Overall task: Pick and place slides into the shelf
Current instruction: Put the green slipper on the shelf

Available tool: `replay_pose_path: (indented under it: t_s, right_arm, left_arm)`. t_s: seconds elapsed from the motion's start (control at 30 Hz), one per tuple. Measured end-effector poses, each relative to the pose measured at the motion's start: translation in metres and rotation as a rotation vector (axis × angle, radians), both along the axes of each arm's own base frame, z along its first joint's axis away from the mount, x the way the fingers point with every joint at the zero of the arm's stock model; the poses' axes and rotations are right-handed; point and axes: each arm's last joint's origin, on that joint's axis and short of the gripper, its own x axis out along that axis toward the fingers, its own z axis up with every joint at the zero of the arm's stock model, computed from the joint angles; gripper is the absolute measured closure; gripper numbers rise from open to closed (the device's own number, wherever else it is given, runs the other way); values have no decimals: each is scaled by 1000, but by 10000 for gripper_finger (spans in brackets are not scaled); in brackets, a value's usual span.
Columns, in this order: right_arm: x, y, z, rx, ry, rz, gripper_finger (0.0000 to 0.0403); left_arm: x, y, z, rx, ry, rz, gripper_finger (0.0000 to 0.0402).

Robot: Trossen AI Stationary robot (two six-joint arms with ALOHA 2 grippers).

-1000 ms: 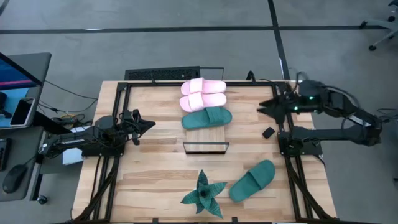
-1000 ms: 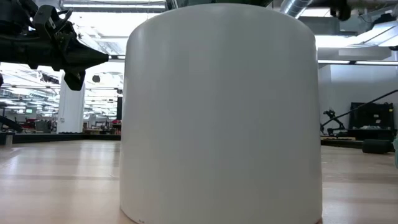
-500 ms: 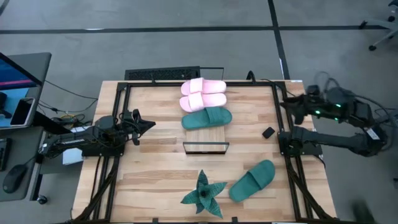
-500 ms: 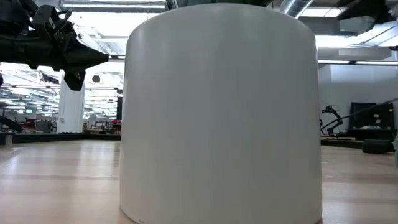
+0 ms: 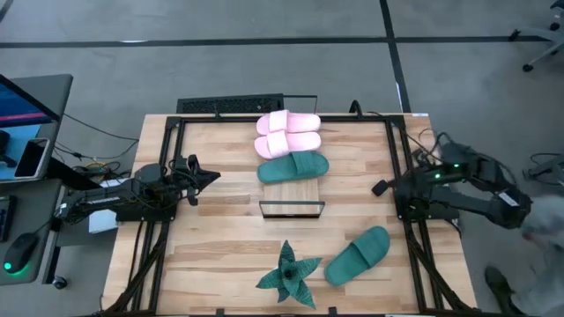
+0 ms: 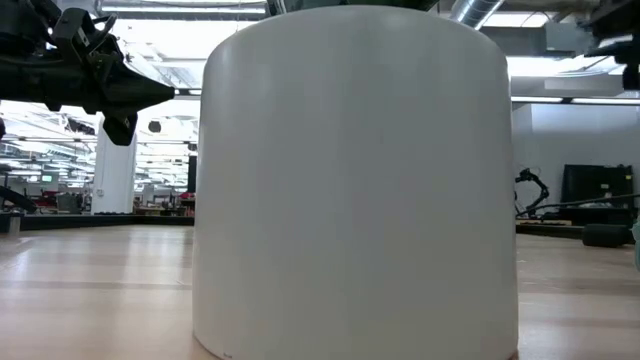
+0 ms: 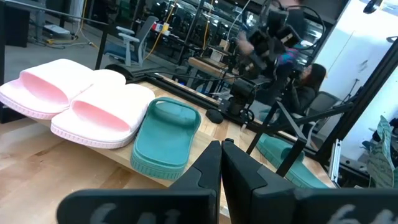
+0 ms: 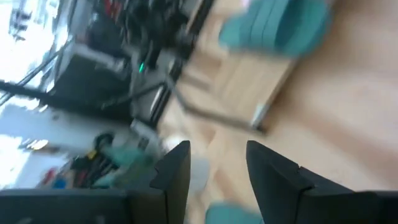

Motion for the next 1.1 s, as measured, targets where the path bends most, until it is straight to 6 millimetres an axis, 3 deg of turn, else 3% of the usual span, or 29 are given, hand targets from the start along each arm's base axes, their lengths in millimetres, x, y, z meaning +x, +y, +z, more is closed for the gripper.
replay_pose_path:
  t_s: [0.27, 0.53, 0.87, 1.0, 1.1]
  right_arm:
    - [8, 4, -30, 201, 129, 185, 246]
    - [10, 3, -26, 215, 97, 180, 254]
    - [23, -3, 15, 90, -318, 107, 255]
    - [29, -5, 18, 101, -337, 61, 255]
    - [50, -8, 7, 130, -349, 29, 254]
  left_arm:
    - [0, 0, 0, 0, 0, 0, 401]
    - [0, 0, 0, 0, 0, 0, 401]
    - [0, 0, 0, 0, 0, 0, 401]
    - [0, 0, 0, 0, 0, 0, 401]
    - [0, 0, 0, 0, 0, 0, 401]
